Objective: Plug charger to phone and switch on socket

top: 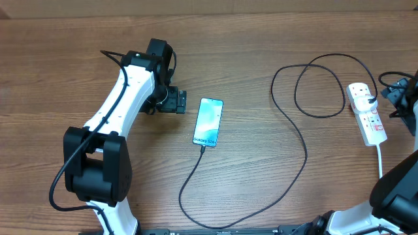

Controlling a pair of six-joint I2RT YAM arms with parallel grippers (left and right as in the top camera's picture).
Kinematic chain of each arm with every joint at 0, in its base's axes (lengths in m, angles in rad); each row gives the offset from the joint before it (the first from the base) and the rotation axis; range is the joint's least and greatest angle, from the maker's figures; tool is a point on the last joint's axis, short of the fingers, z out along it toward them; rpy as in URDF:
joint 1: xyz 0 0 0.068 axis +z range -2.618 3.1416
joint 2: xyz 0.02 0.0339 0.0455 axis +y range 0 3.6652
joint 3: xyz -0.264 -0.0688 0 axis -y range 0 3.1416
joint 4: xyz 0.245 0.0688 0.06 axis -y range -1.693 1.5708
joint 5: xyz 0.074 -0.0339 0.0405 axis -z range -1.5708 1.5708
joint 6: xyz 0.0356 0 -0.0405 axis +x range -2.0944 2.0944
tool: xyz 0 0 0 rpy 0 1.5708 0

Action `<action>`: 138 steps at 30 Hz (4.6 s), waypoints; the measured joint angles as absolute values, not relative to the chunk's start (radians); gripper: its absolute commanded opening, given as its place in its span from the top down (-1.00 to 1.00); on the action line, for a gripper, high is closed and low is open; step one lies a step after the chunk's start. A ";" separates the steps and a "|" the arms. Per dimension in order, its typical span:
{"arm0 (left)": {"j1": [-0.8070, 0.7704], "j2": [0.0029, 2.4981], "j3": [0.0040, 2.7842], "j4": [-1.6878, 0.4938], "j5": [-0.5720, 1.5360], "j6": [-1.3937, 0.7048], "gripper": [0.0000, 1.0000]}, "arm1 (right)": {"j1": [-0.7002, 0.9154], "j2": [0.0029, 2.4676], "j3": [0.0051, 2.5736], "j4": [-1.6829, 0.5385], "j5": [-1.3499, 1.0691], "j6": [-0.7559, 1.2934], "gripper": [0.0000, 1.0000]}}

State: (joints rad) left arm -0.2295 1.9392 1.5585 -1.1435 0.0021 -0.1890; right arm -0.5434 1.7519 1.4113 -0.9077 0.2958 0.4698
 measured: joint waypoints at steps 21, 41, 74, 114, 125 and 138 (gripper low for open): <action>-0.229 1.939 1.559 -1.143 0.002 -0.189 -1.00 | -0.623 1.859 1.411 -0.863 0.207 0.340 -1.00; -0.230 1.939 1.559 -1.143 0.002 -0.189 -0.99 | -0.624 2.007 1.411 -0.806 0.183 0.314 -1.00; -0.230 1.939 1.559 -1.143 0.002 -0.189 -0.99 | -0.646 2.028 1.420 -0.784 0.108 0.250 -1.00; -0.229 1.939 1.559 -1.143 0.002 -0.189 -0.99 | -0.668 2.041 1.421 -0.753 0.068 0.356 -1.00; -0.230 1.939 1.559 -1.143 0.002 -0.189 -0.99 | -0.670 2.041 1.421 -0.780 0.056 0.342 -1.00; -0.229 1.939 1.559 -1.143 0.002 -0.189 -0.99 | -0.680 2.039 1.427 -0.797 0.005 0.285 -1.00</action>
State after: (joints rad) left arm -0.2295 1.9392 1.5585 -1.1435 0.0025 -0.1890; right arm -0.6800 2.0392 1.4269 -0.7971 0.0048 0.2852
